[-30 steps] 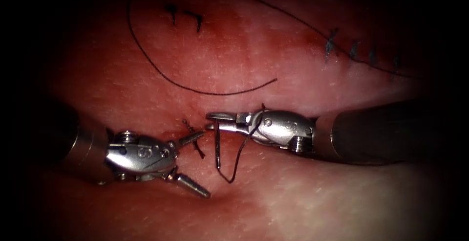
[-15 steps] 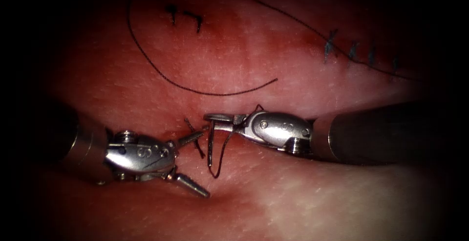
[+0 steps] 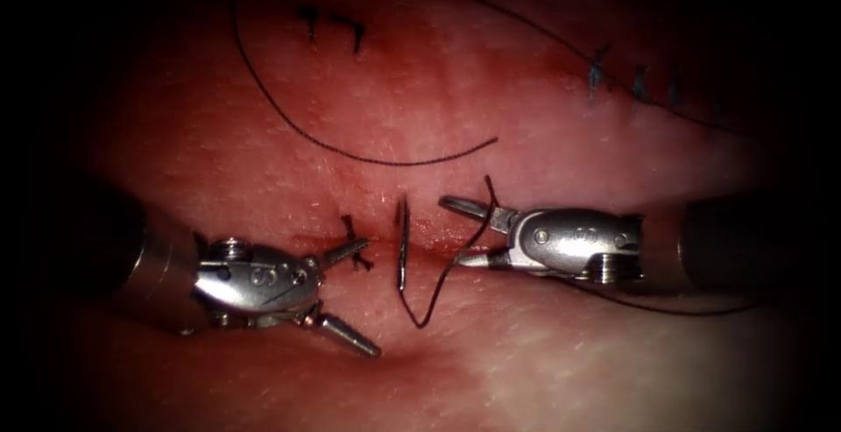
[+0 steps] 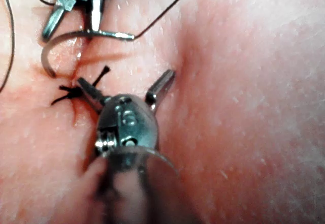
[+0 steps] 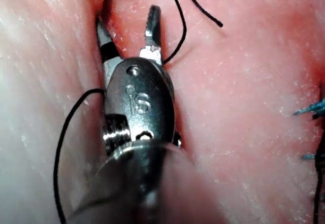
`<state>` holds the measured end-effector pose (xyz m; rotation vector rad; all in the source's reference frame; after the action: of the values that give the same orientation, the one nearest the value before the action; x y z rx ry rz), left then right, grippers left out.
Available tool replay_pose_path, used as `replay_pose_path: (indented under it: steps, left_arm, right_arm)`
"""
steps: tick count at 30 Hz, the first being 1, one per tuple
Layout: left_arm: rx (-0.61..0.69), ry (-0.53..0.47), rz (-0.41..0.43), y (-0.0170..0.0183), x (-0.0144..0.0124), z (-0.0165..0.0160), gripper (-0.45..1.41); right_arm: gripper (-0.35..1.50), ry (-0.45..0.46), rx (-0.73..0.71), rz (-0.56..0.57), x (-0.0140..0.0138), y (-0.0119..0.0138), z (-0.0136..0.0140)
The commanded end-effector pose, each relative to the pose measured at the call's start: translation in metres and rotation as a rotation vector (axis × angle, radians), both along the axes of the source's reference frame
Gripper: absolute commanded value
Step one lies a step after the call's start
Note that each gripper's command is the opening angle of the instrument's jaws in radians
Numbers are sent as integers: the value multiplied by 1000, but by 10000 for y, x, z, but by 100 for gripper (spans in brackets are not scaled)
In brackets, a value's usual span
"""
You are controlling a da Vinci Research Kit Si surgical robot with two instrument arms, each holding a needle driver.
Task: Wound Closure
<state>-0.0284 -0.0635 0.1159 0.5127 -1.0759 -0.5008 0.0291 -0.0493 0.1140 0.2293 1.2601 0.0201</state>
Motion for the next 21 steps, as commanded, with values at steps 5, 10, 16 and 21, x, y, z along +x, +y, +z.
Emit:
replay_pose_path:
  steps: [5,10,16,21]
  left_arm:
    - [15,4,12,-24,-13,12,94]
    - [28,1,16,-31,-17,17,94]
    - [67,25,27,-43,-8,49,96]
    - [83,28,32,-49,-5,48,96]
  right_arm:
    - [145,14,-121,73,-10,32,-33]
    - [136,37,-120,50,-7,24,-37]
    - [133,46,-156,51,19,16,-39]
    - [130,36,-267,72,28,20,-40]
